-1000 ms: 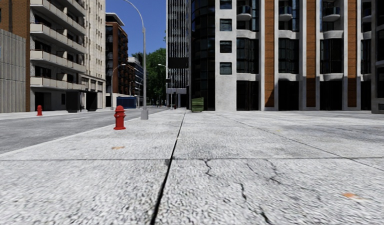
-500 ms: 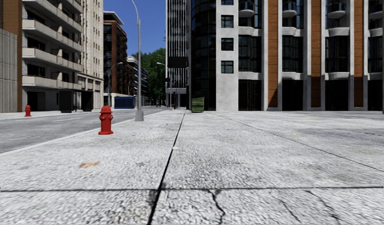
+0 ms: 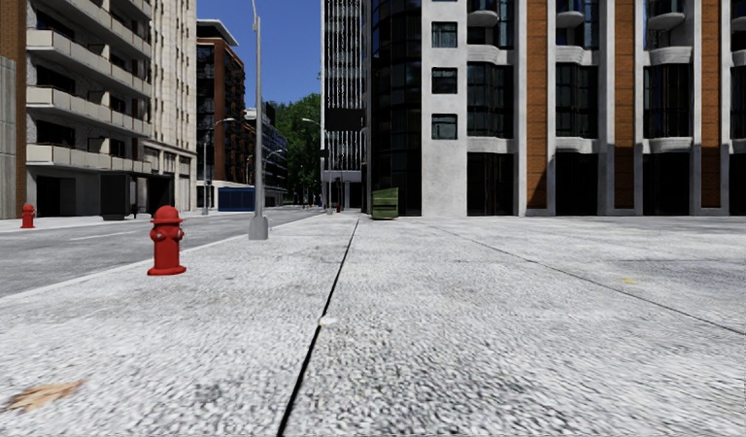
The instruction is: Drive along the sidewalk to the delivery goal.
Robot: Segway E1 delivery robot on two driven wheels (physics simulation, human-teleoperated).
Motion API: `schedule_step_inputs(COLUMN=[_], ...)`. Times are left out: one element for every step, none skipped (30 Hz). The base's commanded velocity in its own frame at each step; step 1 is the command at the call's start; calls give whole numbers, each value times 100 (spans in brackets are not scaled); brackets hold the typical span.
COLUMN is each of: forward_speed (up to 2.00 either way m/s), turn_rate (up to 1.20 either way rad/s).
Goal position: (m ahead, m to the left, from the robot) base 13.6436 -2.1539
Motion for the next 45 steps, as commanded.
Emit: schedule_step_inputs(forward_speed=[200, 200, 200, 200, 200, 200, 200, 200, 200, 200, 200, 200, 200, 200, 200, 200, 200, 200, 200, 200, 200, 200, 200, 200, 200, 200, 200, 200, 200, 200, 200, 200, 200, 200, 200, 200, 200, 200, 200, 200, 200, 200, 200, 200, 200], turn_rate=[0, 0, 0, 0, 0, 0, 0, 0, 0, 0, 0, 0, 0, 0, 0, 0, 0, 0, 0, 0, 0, 0, -1, -1, -13, -24, -27, -28, -28, -28, -29, -29, -29, -29, -29, -29, -29, -29, -29, -29, -29, -29, -29, -29, -29])
